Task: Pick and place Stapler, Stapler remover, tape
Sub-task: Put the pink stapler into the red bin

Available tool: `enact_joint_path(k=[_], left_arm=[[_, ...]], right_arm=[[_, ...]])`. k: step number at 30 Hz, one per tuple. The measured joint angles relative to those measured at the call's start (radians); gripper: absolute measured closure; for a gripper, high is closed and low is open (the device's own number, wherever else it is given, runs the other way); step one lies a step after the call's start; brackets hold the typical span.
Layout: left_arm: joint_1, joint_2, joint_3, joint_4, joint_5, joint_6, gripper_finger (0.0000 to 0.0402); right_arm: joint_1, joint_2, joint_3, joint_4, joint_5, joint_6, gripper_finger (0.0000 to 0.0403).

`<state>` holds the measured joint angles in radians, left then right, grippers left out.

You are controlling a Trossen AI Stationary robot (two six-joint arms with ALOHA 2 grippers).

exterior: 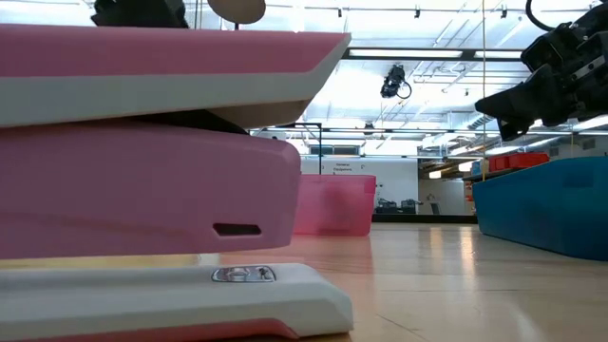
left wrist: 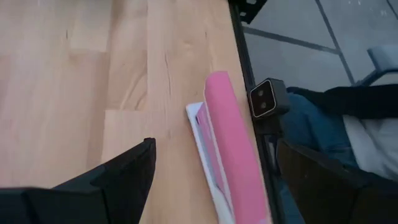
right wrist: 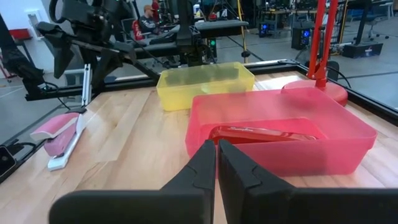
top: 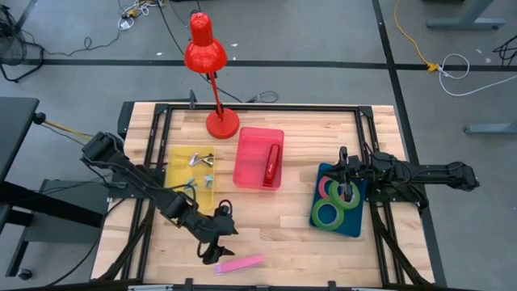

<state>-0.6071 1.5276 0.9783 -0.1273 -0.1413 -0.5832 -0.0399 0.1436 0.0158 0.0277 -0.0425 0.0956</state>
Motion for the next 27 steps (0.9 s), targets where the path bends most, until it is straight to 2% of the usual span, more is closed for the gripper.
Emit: enact_joint_path(k=[4,10,16,27], left_arm=[[-0.003,0.025,0.064,-0.055,0.013,-0.011,0.0067],[-0.016,0.119,0.250,-0.238,0.002,0.037,0.0067],[-0.030,0.232,0.398,-0.372,-0.015,0.008,0.0067],[-0.060,0.405,0.542,-0.432,0.038,-0.106,0.0067]], right_arm=[[0.000,0.000,0.000,0.001,0.000,0.000,0.0382],[0.000,0.000,0.000,0.003,0.000,0.000,0.0382],[0.000,0.000,0.000,0.002,0.000,0.000,0.0382],[0.000,0.000,0.000,0.002,0.000,0.000,0.0382]])
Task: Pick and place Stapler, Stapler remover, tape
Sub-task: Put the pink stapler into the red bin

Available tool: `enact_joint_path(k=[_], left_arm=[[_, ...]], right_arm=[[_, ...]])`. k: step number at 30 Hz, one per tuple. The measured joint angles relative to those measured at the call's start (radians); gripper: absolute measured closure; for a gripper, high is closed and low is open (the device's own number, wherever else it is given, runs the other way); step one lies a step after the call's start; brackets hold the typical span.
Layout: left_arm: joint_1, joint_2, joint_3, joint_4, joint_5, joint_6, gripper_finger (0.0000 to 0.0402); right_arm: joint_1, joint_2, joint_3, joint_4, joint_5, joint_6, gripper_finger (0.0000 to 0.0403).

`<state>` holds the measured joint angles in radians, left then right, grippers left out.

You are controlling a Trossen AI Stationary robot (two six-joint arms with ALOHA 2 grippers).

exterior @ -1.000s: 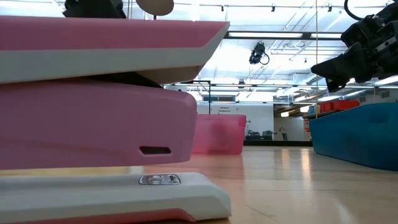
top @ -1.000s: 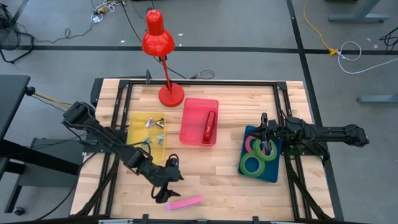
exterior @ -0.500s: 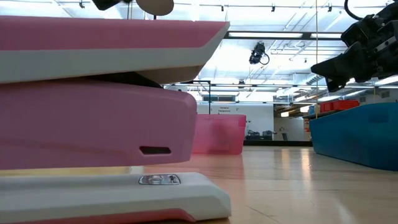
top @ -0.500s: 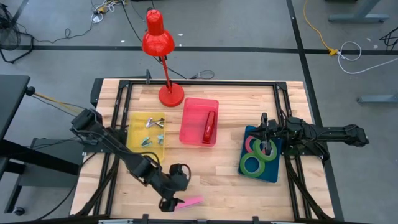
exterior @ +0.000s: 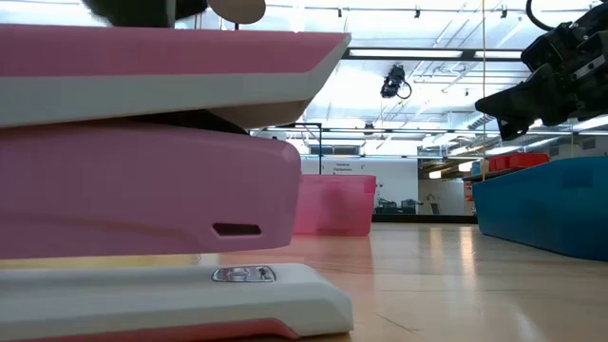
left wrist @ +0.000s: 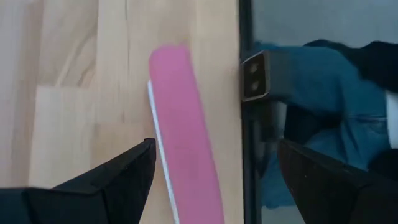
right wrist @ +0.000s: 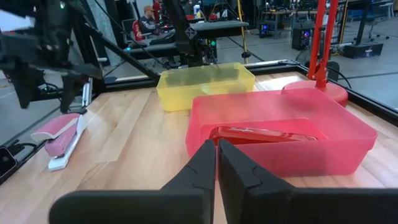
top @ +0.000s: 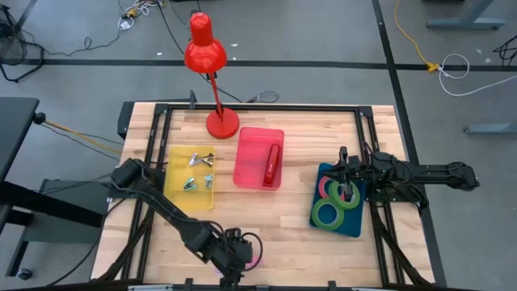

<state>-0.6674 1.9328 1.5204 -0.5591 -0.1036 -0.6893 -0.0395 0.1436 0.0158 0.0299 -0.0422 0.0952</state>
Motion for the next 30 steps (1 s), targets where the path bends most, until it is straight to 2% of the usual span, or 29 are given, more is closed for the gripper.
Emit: enact_joint_path(k=[8,17,22,30], left_arm=[[0.000,0.049,0.000,-0.037,-0.008,-0.112,0.0067],[-0.004,0.066,0.000,-0.041,-0.010,-0.152,0.0067],[-0.009,0.066,0.000,-0.086,-0.053,-0.211,0.0067],[-0.010,0.091,0.000,-0.085,-0.042,-0.232,0.0067]], right_arm=[[0.000,0.000,0.000,0.000,0.000,0.000,0.0382],[0.000,0.000,0.000,0.000,0.000,0.000,0.0382],[0.000,0.000,0.000,0.000,0.000,0.000,0.0382],[0.000,0.000,0.000,0.000,0.000,0.000,0.0382]])
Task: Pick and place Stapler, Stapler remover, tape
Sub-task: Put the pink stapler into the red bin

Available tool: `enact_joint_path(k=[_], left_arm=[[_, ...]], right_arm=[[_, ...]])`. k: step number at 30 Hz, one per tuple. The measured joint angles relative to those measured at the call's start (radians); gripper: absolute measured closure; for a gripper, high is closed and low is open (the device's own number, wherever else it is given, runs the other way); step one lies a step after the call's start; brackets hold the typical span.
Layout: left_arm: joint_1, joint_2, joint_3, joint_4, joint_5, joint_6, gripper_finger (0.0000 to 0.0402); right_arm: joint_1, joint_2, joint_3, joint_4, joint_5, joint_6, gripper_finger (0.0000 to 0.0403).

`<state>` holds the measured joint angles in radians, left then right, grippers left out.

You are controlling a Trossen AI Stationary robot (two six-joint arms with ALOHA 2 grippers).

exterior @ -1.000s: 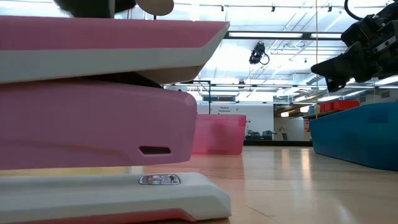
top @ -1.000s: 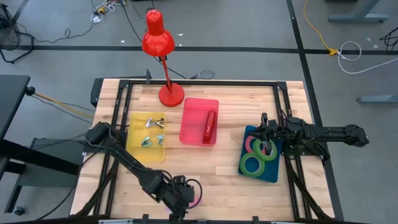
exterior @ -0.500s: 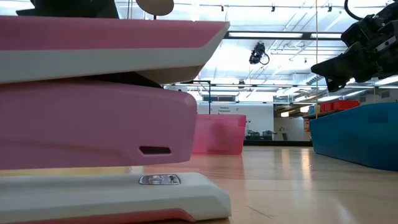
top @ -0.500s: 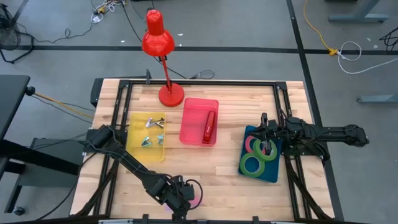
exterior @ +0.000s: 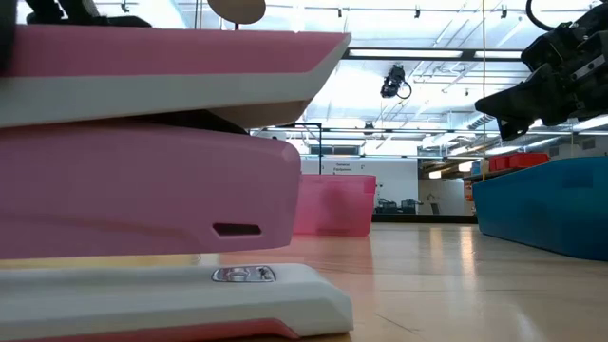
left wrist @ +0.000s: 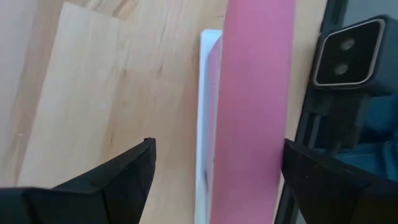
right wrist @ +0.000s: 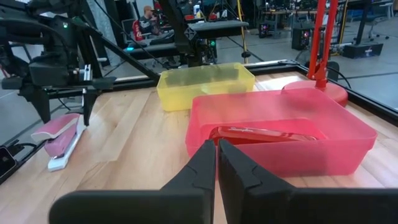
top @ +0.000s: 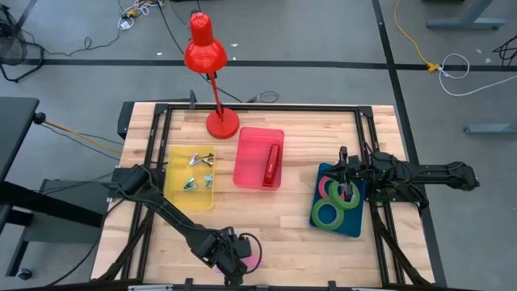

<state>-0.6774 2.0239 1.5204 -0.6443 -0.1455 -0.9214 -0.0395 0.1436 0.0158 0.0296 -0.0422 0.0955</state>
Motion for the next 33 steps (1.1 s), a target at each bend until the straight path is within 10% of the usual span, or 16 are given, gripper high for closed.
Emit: enact_joint_path(k=[19,33], left_arm=[[0.002,0.040,0.000,0.004,0.033,-0.002,0.0073],[0.005,0.040,0.000,-0.009,0.047,0.027,0.0201]], right_arm=[[0.000,0.000,0.000,0.000,0.000,0.000,0.0382],[0.000,0.000,0.000,0.000,0.000,0.000,0.0382]])
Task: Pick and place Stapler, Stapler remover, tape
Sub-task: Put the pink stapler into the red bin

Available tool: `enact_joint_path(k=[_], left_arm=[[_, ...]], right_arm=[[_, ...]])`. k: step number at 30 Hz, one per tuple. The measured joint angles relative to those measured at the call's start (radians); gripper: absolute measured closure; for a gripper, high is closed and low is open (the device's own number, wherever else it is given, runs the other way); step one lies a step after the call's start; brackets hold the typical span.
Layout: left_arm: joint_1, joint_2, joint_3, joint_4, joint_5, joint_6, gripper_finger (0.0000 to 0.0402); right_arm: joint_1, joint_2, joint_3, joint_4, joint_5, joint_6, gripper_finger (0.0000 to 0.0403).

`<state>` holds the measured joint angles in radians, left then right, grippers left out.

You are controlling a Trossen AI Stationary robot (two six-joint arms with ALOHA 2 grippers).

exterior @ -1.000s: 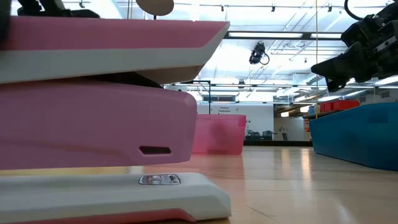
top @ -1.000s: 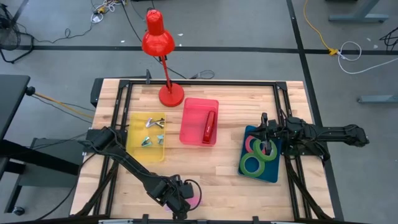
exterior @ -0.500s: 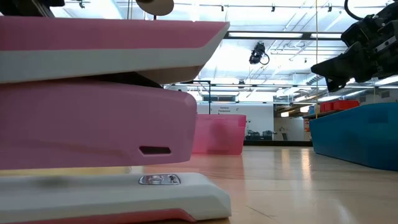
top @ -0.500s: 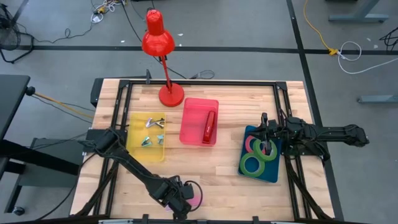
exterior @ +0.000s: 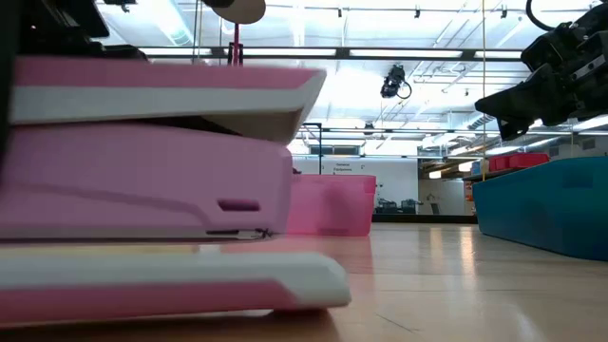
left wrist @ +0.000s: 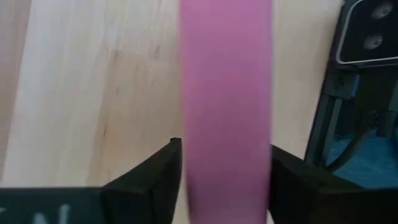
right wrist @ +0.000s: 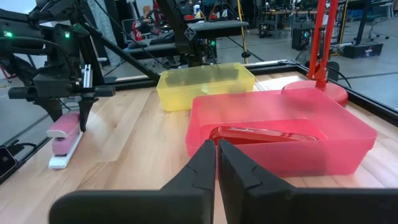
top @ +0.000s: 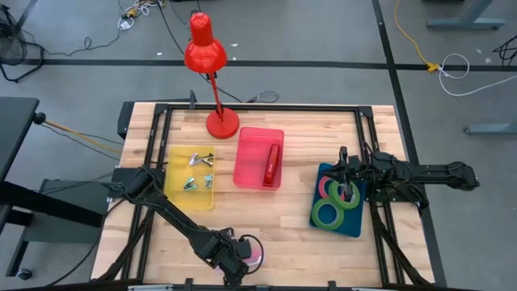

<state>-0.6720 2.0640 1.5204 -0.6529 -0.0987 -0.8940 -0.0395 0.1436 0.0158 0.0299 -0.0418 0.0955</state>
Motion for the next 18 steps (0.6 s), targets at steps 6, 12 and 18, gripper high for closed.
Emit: enact_joint_path(k=[6,12,18], left_arm=[[0.010,0.000,0.000,-0.016,0.003,0.017,0.0256],[0.024,-0.001,0.000,-0.020,0.005,0.055,0.0256],[0.054,-0.013,0.000,-0.033,-0.032,0.092,0.0256]], right_arm=[[0.000,0.000,0.000,0.000,0.000,0.000,0.0382],[0.000,0.000,0.000,0.000,0.000,0.000,0.0382],[0.000,0.000,0.000,0.000,0.000,0.000,0.0382]])
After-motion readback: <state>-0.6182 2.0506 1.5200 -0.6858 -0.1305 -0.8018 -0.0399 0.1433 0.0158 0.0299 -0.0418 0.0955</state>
